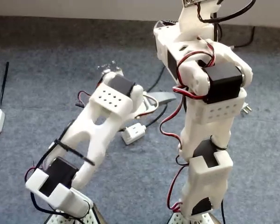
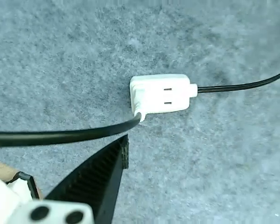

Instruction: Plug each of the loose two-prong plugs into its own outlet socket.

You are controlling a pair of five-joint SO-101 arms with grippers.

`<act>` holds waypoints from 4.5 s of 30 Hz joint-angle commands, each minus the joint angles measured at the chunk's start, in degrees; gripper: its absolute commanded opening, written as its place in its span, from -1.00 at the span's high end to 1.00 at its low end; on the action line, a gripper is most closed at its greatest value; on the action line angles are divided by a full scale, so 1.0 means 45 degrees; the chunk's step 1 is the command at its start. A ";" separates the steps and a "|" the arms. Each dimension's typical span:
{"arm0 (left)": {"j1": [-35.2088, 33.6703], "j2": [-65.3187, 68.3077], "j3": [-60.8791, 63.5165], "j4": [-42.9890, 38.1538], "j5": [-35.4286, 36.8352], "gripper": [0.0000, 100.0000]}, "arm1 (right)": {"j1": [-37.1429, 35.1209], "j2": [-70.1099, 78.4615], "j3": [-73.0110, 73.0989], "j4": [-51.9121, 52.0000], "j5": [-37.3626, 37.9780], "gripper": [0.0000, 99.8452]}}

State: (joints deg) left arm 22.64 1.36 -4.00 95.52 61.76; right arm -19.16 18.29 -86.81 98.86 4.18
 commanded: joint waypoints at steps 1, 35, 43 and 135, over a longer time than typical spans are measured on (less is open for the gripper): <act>-0.1143 -0.0205 -0.3350 0.1192 -0.0078 -0.40 | 0.0713 -0.0322 -0.0283 0.0440 -0.0527 0.98; -0.9114 -0.3253 0.1201 -0.0567 -0.6642 -0.40 | -0.1436 -0.0830 1.4525 0.0518 1.3441 0.46; -0.9114 -0.3253 0.1221 -0.0625 -0.6642 -0.40 | -0.4015 -0.1475 1.8178 0.0420 1.5707 0.46; -0.7101 -0.3253 0.4796 -0.3810 -0.6584 -0.40 | 0.6144 1.2103 -0.3311 -1.0872 0.9866 0.39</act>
State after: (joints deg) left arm -10.51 -11.65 17.80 78.99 32.48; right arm 6.33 82.46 -93.67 43.47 53.32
